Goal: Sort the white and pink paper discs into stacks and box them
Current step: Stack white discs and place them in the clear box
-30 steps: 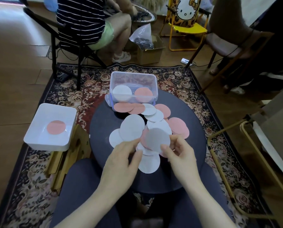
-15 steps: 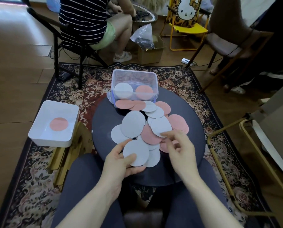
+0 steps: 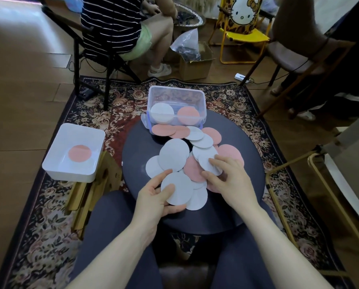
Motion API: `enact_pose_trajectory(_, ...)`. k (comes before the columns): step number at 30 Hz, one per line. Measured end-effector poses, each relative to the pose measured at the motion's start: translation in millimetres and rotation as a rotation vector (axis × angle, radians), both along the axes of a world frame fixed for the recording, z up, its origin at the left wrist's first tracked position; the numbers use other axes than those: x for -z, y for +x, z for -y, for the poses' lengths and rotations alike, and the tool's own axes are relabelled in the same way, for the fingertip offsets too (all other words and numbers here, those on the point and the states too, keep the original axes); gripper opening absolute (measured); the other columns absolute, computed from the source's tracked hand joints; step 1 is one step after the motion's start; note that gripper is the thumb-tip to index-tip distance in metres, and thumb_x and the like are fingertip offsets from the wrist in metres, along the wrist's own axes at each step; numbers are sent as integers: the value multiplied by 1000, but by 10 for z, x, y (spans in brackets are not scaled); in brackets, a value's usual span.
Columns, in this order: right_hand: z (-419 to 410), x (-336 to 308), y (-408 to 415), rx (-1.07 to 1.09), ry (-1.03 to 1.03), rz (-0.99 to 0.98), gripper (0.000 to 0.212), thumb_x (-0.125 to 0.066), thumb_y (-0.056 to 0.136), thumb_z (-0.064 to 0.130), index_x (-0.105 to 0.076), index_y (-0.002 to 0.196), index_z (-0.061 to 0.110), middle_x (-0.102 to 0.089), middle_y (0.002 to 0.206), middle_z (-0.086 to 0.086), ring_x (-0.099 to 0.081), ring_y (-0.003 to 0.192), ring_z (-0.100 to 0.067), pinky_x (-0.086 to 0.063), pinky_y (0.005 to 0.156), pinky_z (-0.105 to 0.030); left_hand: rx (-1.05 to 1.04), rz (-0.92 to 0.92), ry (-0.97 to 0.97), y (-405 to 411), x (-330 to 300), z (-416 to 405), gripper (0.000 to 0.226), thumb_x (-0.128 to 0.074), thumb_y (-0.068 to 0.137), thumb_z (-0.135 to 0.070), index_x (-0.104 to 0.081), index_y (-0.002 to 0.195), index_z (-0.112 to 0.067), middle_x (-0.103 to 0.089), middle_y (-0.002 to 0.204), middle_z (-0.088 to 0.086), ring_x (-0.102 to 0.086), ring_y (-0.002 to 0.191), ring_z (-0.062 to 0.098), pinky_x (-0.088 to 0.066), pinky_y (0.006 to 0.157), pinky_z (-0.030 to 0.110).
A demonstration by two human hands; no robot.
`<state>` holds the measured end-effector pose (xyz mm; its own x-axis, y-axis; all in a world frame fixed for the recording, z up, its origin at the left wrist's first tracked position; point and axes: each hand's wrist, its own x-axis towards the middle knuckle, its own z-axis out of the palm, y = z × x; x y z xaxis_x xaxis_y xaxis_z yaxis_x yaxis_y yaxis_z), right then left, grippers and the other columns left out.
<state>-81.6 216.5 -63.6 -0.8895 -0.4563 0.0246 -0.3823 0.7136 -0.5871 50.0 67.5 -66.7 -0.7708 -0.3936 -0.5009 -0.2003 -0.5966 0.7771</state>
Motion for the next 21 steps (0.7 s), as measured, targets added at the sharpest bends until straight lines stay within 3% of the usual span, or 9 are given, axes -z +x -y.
enact_pose_trajectory(4, -74, -84, 22, 2, -50, 46, 29, -65, 87, 34, -69, 114, 24, -62, 126, 12, -50, 118, -9, -40, 89, -25, 16, -5, 1, 4, 25, 25, 34, -55, 94, -2, -61, 123, -19, -72, 109, 7, -72, 92, 24, -61, 66, 38)
enact_pose_trajectory(6, -94, -101, 39, -16, -18, -16, 18, -58, 92, 29, -72, 103, 25, -69, 102, 9, -57, 101, -12, -44, 78, -29, 18, -10, 5, 2, 35, 33, 34, -55, 94, -2, -61, 123, -19, -72, 110, 8, -72, 93, 25, -61, 66, 39)
enact_pose_trajectory(9, -113, -78, 57, 71, 6, -159, 20, -51, 96, 33, -64, 82, 25, -58, 68, 8, -53, 66, -13, -36, 59, -32, 20, -19, 5, 5, 45, 39, 34, -55, 94, -2, -61, 123, -19, -72, 110, 7, -72, 92, 24, -61, 66, 38)
enact_pose_trajectory(12, -153, -100, 36, 278, -243, -185, 11, -57, 93, 28, -67, 87, 25, -64, 76, 6, -57, 68, -15, -46, 64, -35, 21, -25, 5, 7, 55, 45, 35, -54, 94, -2, -60, 124, -19, -72, 110, 7, -72, 93, 23, -60, 65, 37)
enact_pose_trajectory(14, -177, -157, 24, 382, -445, -94, 11, -60, 92, 25, -66, 83, 22, -64, 74, 4, -55, 64, -10, -47, 64, -31, 25, -24, 3, 3, 56, 42, 35, -54, 94, -1, -60, 124, -18, -72, 110, 8, -72, 94, 24, -60, 65, 38)
enact_pose_trajectory(17, -150, -234, 84, 471, -737, 273, 16, -62, 92, 20, -63, 77, 14, -55, 59, -2, -44, 44, -7, -37, 46, -19, 26, -19, 0, -2, 46, 36, 34, -54, 94, -1, -61, 123, -18, -72, 110, 9, -72, 92, 24, -61, 64, 39)
enact_pose_trajectory(21, -25, -181, 291, 422, -765, 583, 14, -61, 92, 18, -63, 81, 10, -49, 45, 6, -36, 36, -5, -25, 35, -15, 20, -12, -15, 3, 20, 30, 33, -53, 95, -2, -62, 121, -20, -72, 109, 6, -72, 91, 23, -60, 65, 39)
